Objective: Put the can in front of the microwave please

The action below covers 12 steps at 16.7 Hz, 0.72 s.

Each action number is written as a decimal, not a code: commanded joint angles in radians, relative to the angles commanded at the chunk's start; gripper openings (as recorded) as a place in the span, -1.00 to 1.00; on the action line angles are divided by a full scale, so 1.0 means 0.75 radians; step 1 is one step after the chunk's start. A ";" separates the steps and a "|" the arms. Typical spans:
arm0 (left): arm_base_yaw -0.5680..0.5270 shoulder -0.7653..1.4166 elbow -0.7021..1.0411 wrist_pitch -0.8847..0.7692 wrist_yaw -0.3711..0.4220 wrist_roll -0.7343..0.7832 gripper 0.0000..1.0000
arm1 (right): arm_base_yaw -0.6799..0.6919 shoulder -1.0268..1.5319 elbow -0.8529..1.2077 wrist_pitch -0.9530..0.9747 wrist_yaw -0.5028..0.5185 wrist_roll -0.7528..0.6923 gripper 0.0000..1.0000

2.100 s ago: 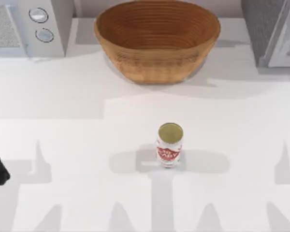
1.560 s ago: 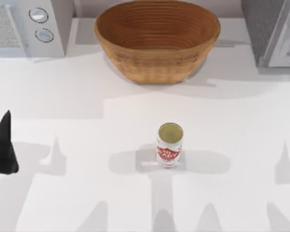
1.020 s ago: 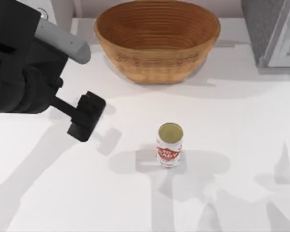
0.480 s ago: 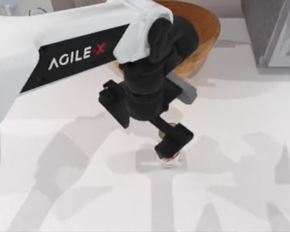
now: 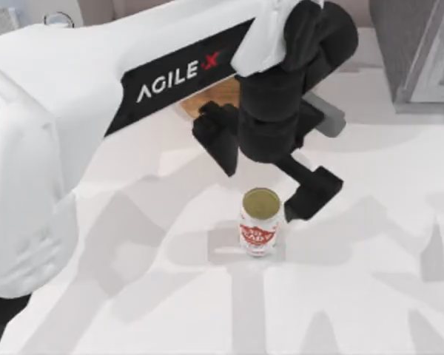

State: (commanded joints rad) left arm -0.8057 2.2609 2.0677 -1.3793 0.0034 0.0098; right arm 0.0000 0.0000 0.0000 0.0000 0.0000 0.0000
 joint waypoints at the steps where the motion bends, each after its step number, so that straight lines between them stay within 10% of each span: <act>1: 0.000 0.000 0.005 -0.001 -0.001 -0.001 1.00 | 0.000 0.000 0.000 0.000 0.000 0.000 1.00; 12: 0.003 0.015 -0.197 0.216 0.000 0.002 1.00 | 0.000 0.000 0.000 0.000 0.000 0.000 1.00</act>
State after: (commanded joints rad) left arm -0.8037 2.2725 1.9202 -1.2173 0.0031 0.0114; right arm 0.0000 0.0000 0.0000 0.0000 0.0000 0.0000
